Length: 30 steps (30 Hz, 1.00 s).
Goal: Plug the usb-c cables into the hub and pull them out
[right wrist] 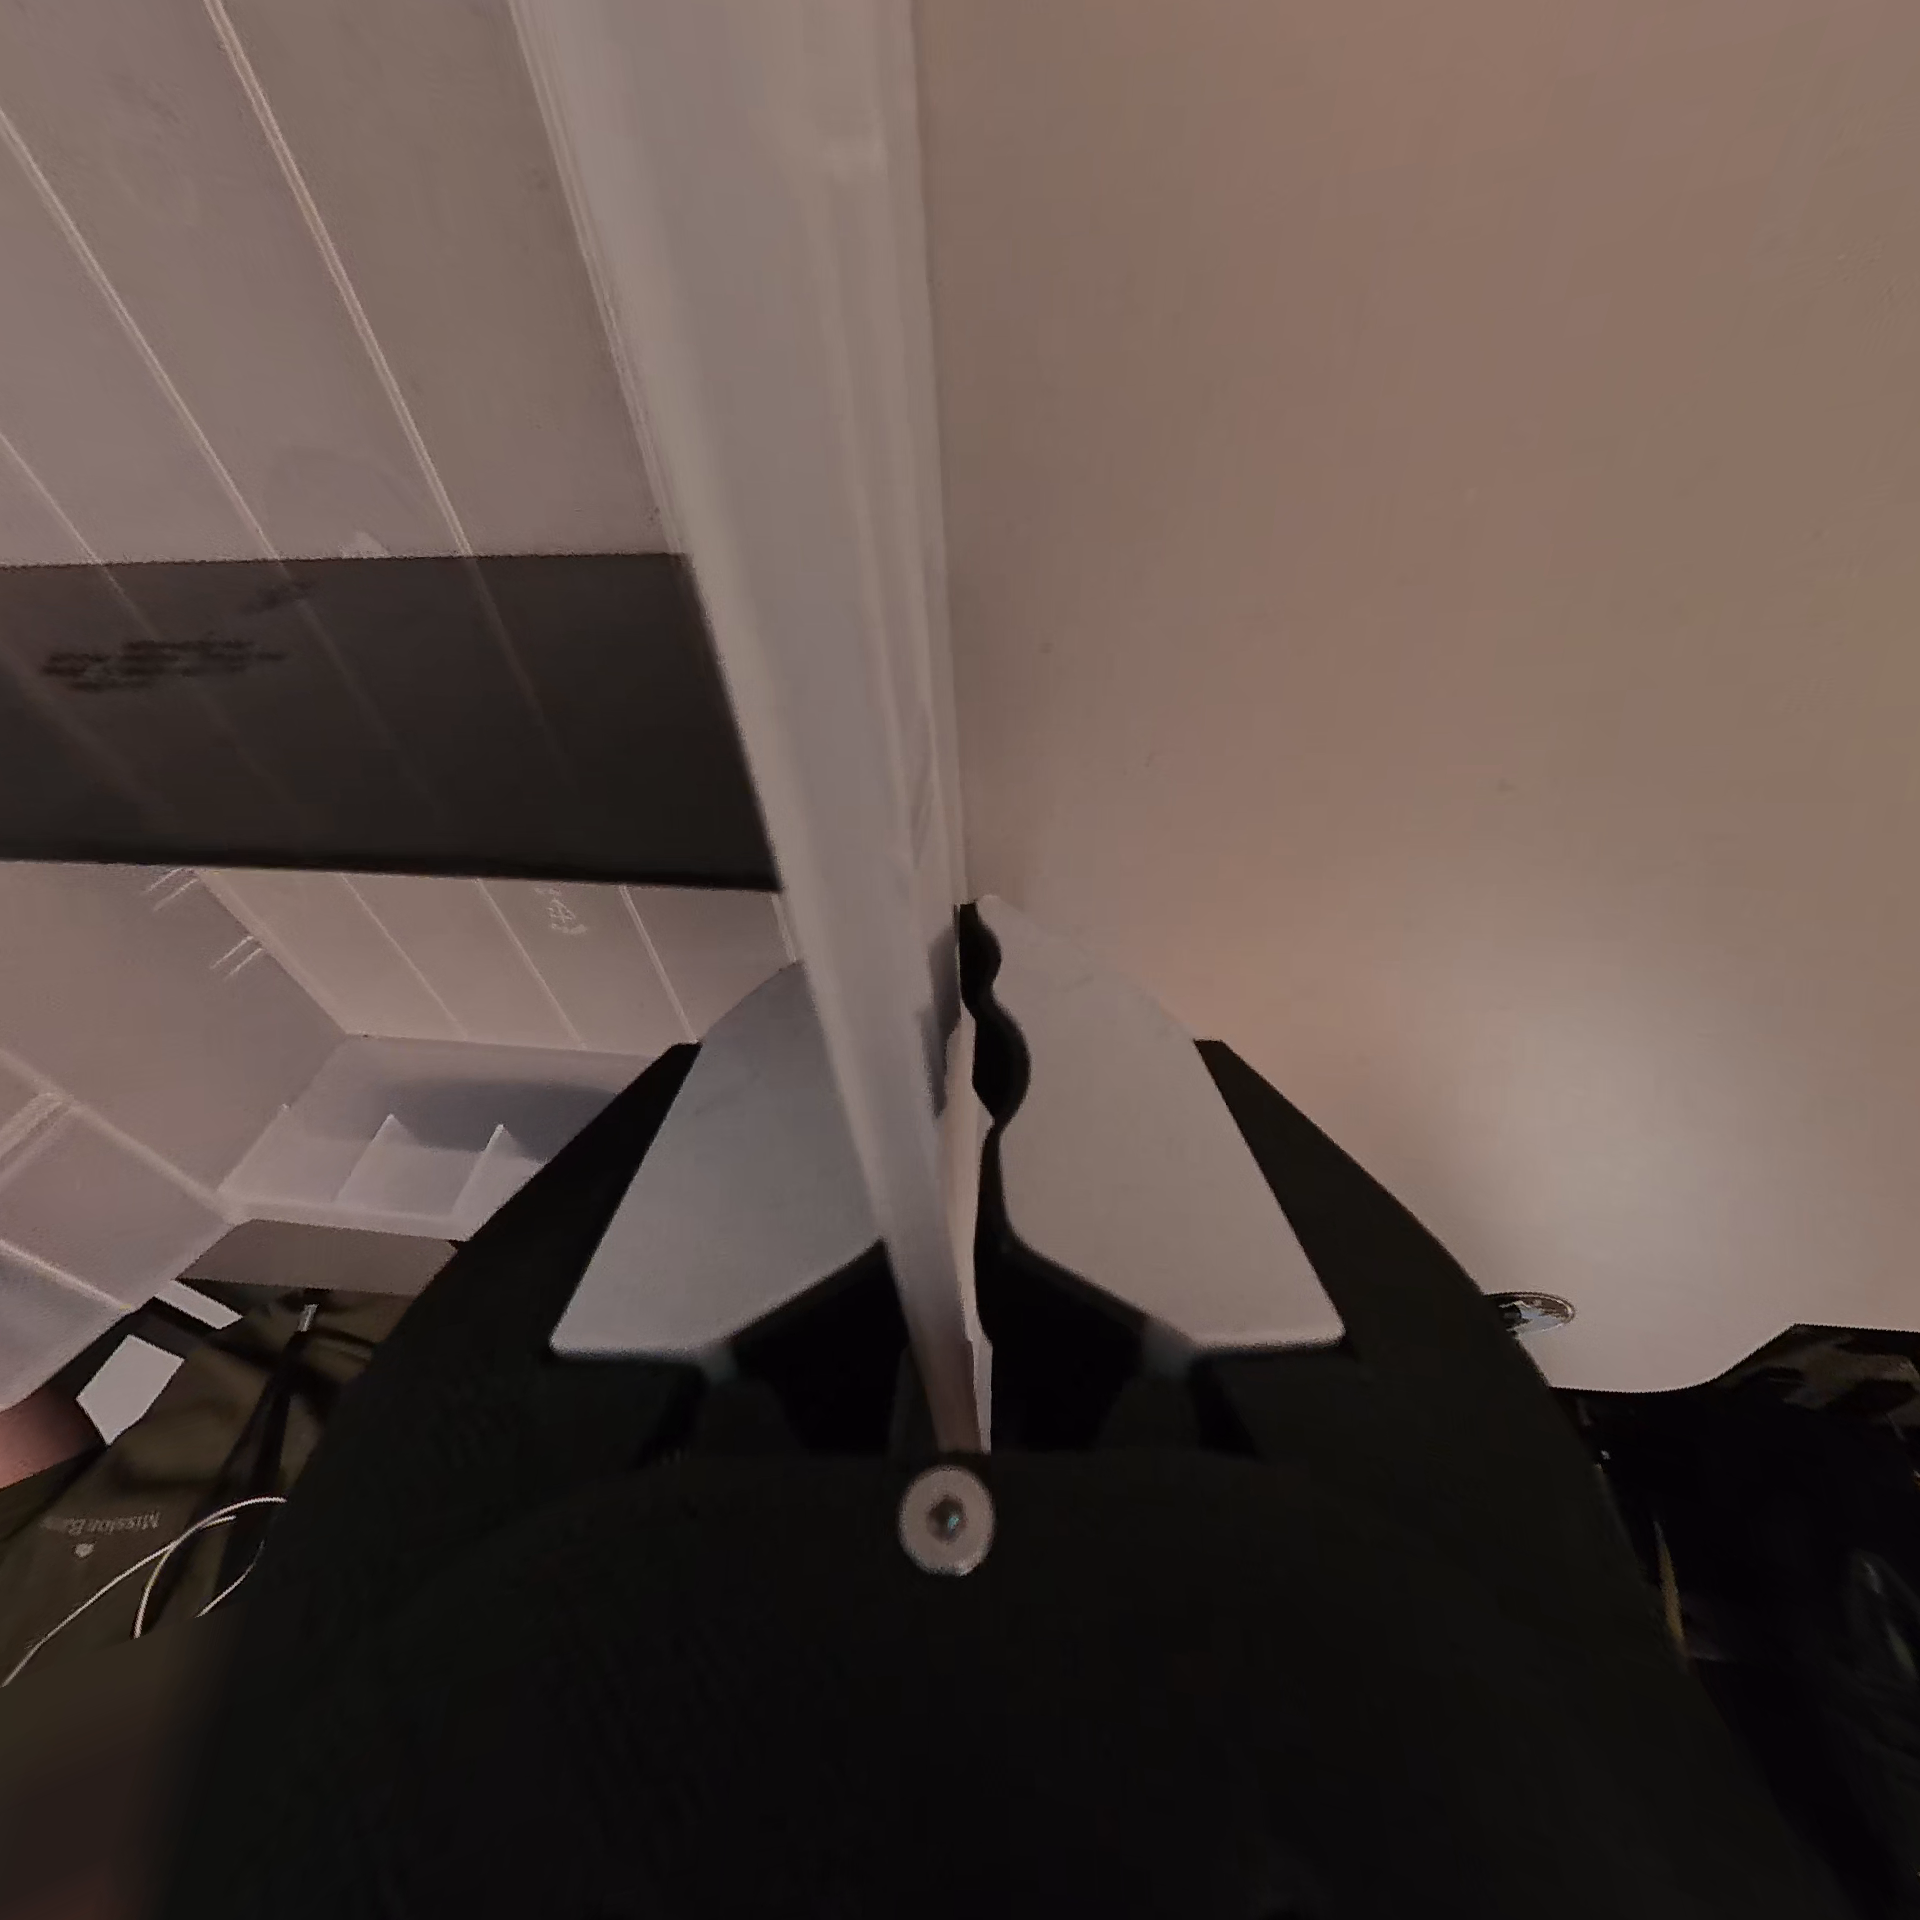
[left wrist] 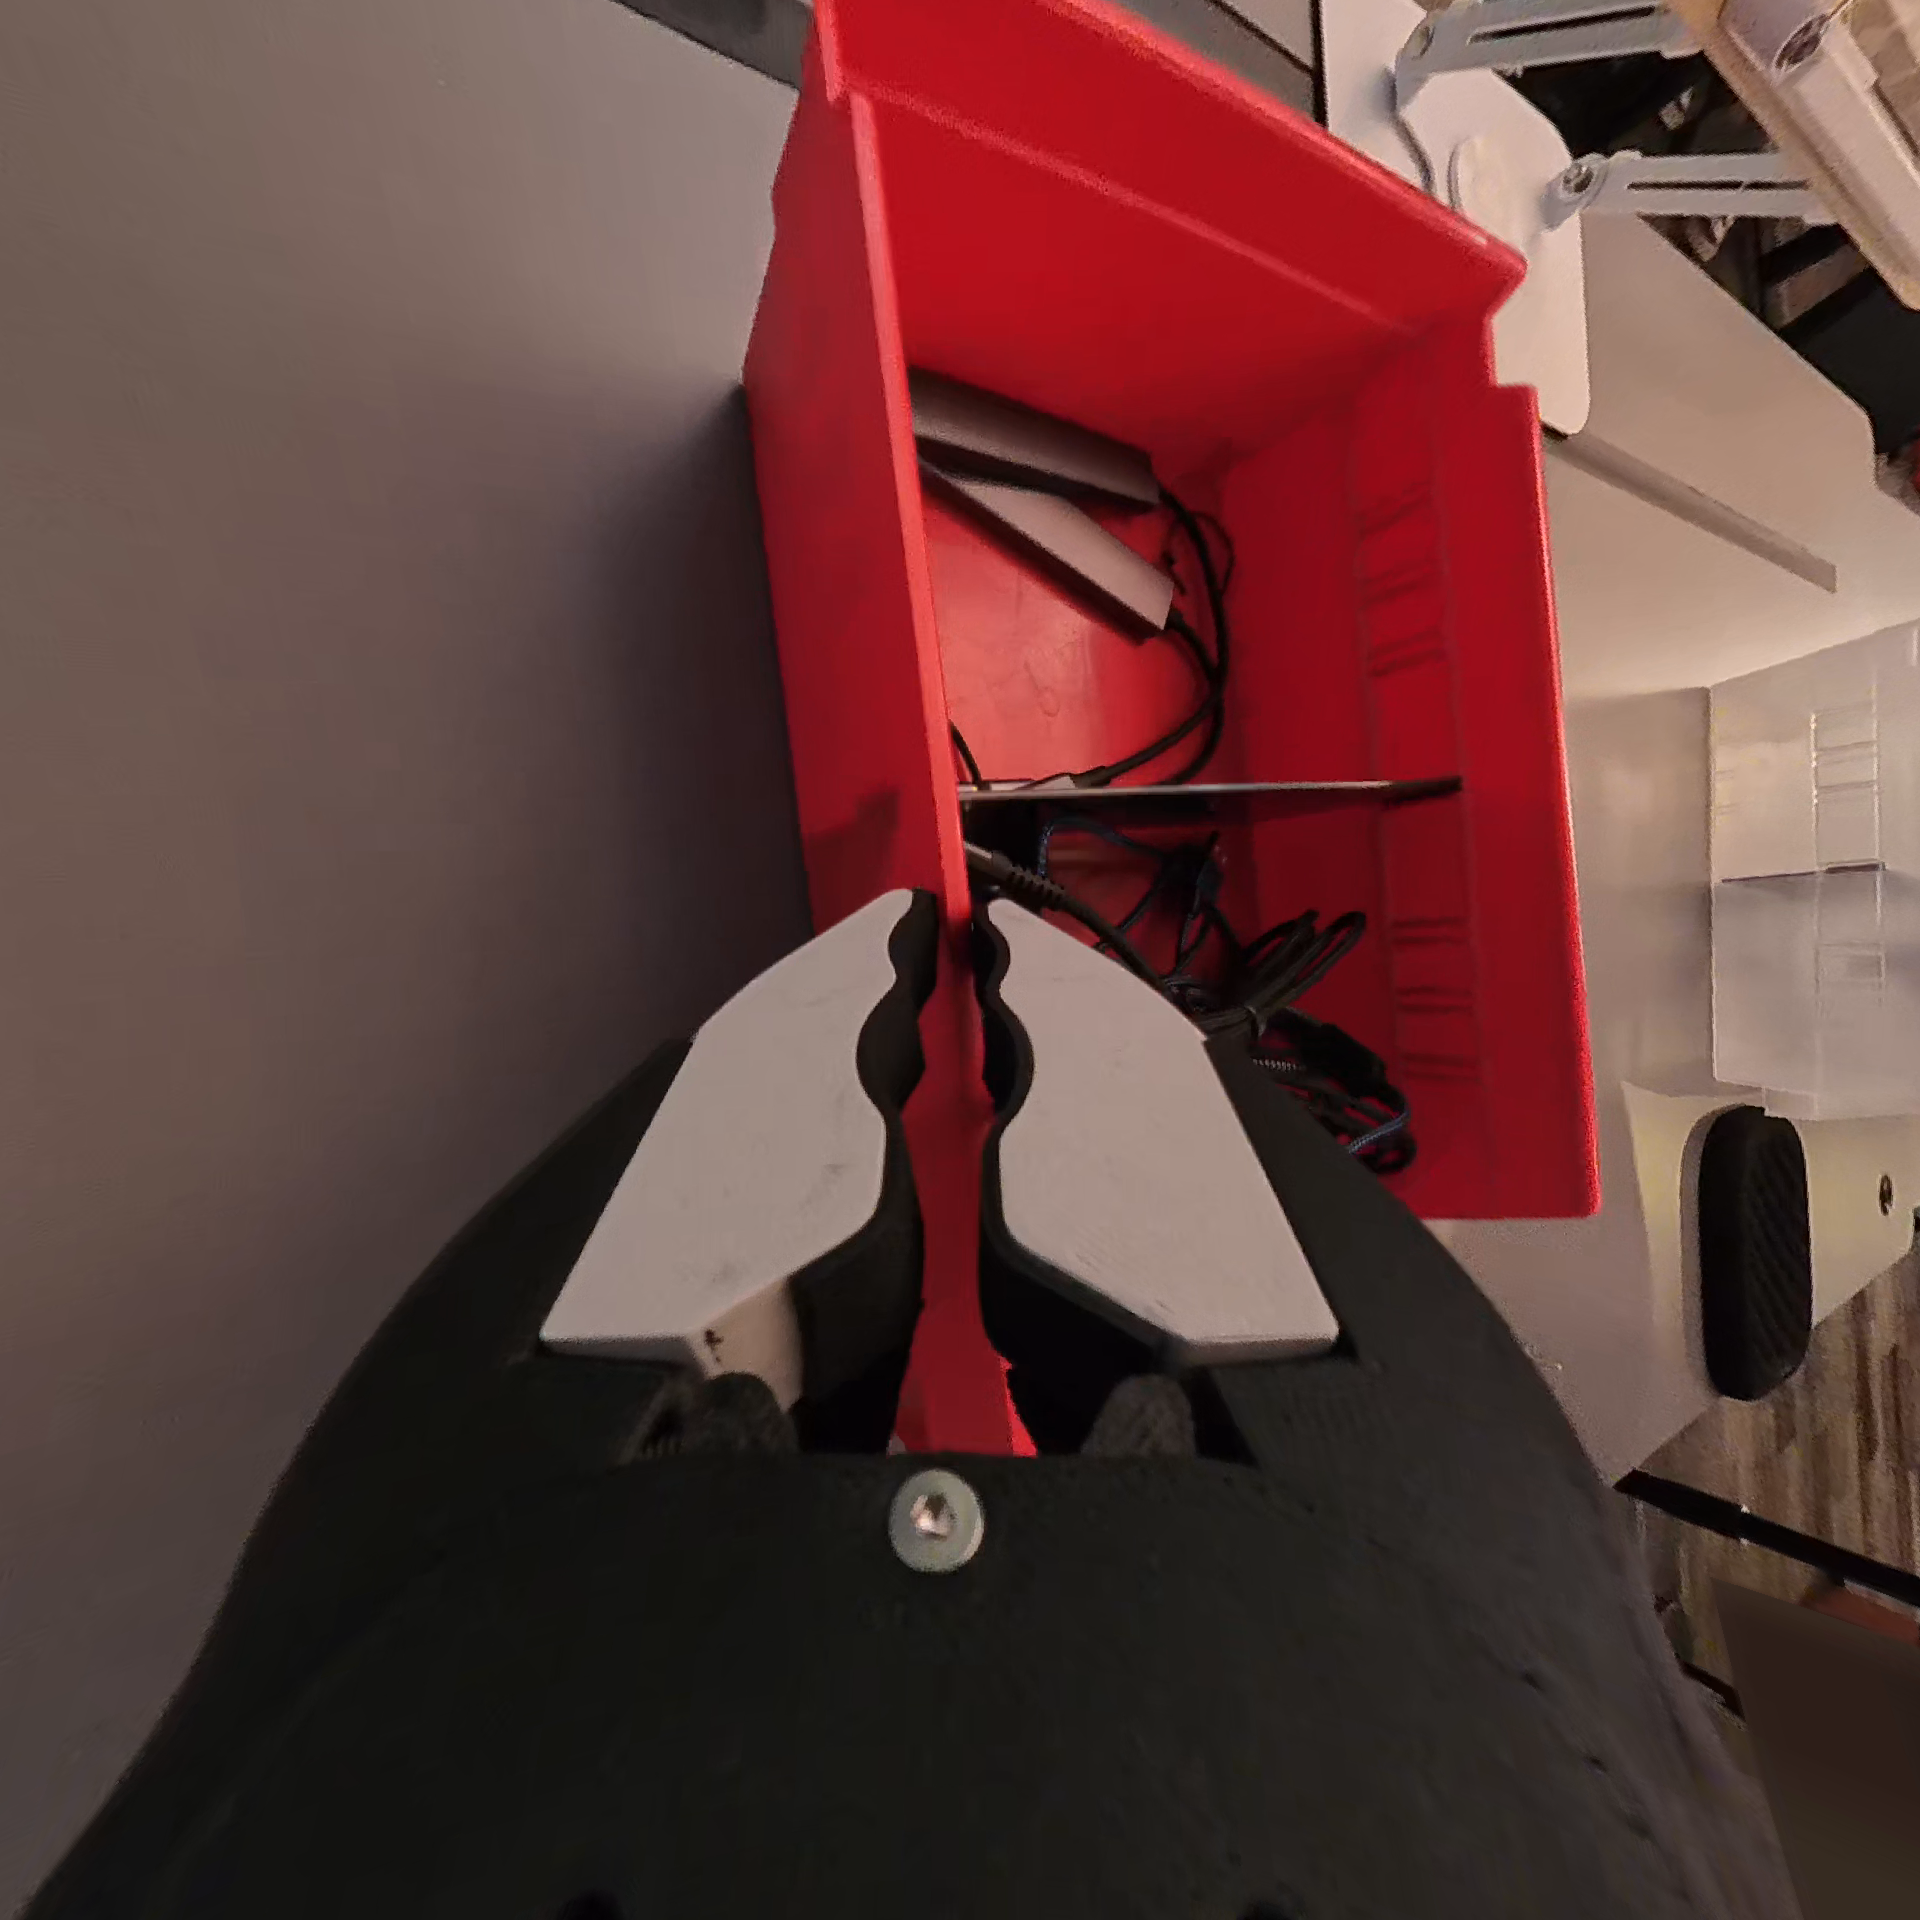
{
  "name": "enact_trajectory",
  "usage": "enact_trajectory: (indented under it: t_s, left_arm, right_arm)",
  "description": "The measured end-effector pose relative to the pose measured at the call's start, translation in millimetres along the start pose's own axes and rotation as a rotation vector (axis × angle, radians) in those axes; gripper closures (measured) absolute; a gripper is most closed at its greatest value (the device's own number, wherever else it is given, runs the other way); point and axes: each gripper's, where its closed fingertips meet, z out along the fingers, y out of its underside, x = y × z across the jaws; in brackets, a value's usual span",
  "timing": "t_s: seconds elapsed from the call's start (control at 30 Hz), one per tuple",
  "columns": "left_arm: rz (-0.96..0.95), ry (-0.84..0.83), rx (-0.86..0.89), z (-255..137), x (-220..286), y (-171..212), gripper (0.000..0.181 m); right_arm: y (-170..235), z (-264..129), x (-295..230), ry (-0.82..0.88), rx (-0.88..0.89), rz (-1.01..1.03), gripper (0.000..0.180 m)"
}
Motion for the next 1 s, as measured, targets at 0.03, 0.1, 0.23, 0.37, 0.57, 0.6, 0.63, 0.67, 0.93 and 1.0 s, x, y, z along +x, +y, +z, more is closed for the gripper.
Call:
enact_trajectory:
  t_s: [0.03,0.1,0.23,0.37,0.57,0.6,0.63,0.67,0.93,1.0]
  left_arm:
    - [-0.002,0.002,-0.004,-1.2,0.3,1.4,0.175]
    - [-0.006,0.007,-0.012,-3.1,0.0,3.8,0.174]
    - [-0.017,0.023,-0.005,-3.6,-0.4,3.7,0.174]
    - [-0.035,0.011,0.02,-3.4,-3.2,-0.3,0.175]
    - [-0.036,-0.001,0.044,-4.5,-4.9,-4.8,0.176]
    - [-0.041,0.0,0.057,-6.0,-4.7,-6.6,0.176]
    - [-0.047,0.0,0.084,-9.1,-4.8,-10.3,0.176]
    - [-0.047,0.006,0.13,-14.6,-3.6,-16.6,0.178]
    - [0.263,0.144,0.32,-63.5,63.9,-36.5,0.153]
    - [0.408,0.193,0.223,-56.3,90.3,-19.0,0.149]
  right_arm:
    - [0.1,0.0,0.0,0.004,-0.003,0.0,0.177]
    - [-0.2,0.0,0.4,0.021,-0.003,-0.017,0.175]
    - [-1.1,0.2,-0.6,0.02,0.019,-0.033,0.173]
    - [-8.1,-1.8,-2.0,-0.003,0.072,-0.058,0.166]
    - [-16.5,-4.1,-0.7,0.028,0.117,-0.105,0.176]
    - [-16.5,-4.2,-0.5,0.039,0.12,-0.107,0.175]
    - [-16.9,-4.6,0.7,0.055,0.128,-0.108,0.173]
    - [-17.6,-5.3,1.8,0.07,0.141,-0.109,0.17]
    - [-24.1,-66.0,-2.4,0.18,0.424,-0.142,0.153]
    - [-26.3,-97.8,-11.9,0.226,0.555,-0.182,0.151]
